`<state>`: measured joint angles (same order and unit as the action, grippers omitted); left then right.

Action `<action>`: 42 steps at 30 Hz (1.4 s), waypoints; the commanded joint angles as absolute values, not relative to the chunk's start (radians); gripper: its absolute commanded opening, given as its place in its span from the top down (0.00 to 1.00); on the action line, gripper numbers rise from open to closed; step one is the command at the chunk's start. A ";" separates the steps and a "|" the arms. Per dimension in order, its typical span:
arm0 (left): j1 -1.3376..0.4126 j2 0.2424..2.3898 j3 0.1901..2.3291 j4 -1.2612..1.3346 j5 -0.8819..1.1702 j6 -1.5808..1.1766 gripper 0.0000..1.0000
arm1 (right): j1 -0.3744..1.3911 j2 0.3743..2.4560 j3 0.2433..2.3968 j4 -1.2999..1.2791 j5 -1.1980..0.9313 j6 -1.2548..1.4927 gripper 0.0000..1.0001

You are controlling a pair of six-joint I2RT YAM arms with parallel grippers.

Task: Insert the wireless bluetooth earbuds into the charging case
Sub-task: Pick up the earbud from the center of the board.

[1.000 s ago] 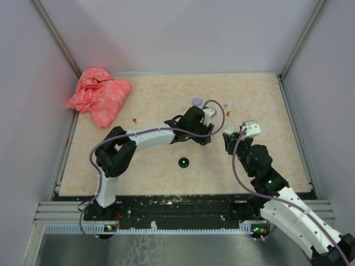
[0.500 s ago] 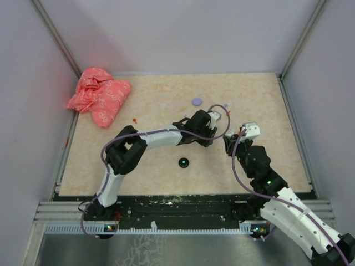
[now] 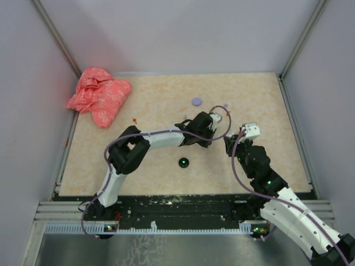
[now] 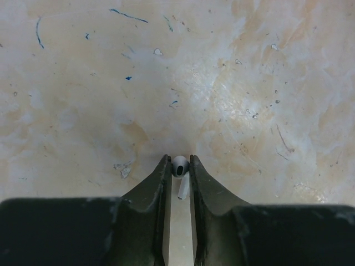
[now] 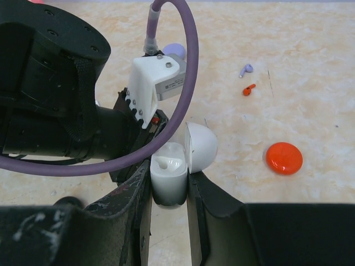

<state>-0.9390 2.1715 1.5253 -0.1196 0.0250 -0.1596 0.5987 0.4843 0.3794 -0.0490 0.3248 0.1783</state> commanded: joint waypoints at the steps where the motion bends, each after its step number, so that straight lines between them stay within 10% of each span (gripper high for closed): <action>1: -0.948 2.163 1.515 -0.178 -0.037 -0.135 0.81 | 0.594 0.477 0.378 0.017 0.311 0.189 1.00; 42: -0.644 1.281 0.763 0.637 0.415 -0.243 0.95 | 0.594 0.862 0.275 0.783 -0.337 0.079 1.00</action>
<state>-0.6415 1.3380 0.8009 0.4633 0.3000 -0.2096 0.5987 0.8501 0.2260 0.6083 -0.2726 0.1040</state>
